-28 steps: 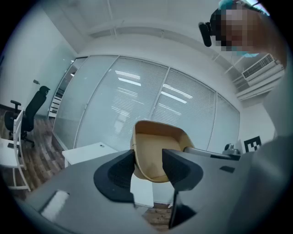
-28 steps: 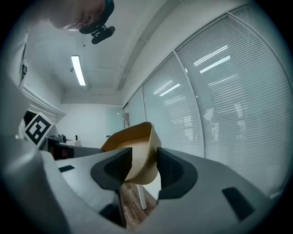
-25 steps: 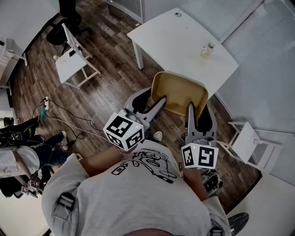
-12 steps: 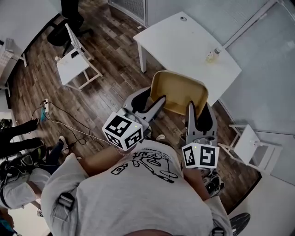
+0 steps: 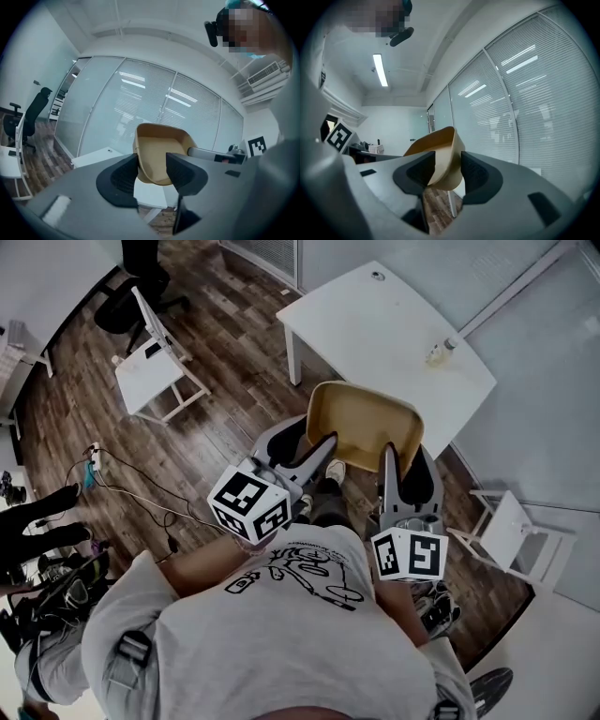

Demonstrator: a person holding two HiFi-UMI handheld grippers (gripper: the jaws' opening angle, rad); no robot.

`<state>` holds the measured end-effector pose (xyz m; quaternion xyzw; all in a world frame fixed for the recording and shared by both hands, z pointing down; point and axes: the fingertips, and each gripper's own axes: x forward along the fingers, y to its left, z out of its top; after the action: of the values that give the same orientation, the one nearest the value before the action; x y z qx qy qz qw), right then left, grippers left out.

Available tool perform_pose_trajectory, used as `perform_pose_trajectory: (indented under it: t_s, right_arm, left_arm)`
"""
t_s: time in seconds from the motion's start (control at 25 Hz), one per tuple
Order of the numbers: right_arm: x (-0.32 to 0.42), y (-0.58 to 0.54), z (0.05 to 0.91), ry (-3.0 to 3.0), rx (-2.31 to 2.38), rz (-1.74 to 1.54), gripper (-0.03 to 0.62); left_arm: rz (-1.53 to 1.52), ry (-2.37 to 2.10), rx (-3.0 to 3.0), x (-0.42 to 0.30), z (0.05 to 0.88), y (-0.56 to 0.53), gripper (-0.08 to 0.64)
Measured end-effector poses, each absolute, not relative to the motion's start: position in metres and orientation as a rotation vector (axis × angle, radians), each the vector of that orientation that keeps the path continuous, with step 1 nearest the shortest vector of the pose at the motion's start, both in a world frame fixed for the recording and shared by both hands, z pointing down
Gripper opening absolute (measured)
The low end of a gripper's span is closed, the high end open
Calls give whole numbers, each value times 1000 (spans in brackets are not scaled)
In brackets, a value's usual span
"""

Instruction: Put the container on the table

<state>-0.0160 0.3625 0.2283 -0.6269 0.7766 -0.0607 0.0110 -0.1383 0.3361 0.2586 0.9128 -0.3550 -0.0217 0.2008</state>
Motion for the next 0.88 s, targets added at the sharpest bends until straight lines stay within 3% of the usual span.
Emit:
perform_pose_trajectory:
  t_s: [0.88]
  right_arm:
    - [41, 245, 238, 2406, -1940, -242, 160]
  left_arm:
    - [-27, -988, 2525, -82, 266, 216, 183]
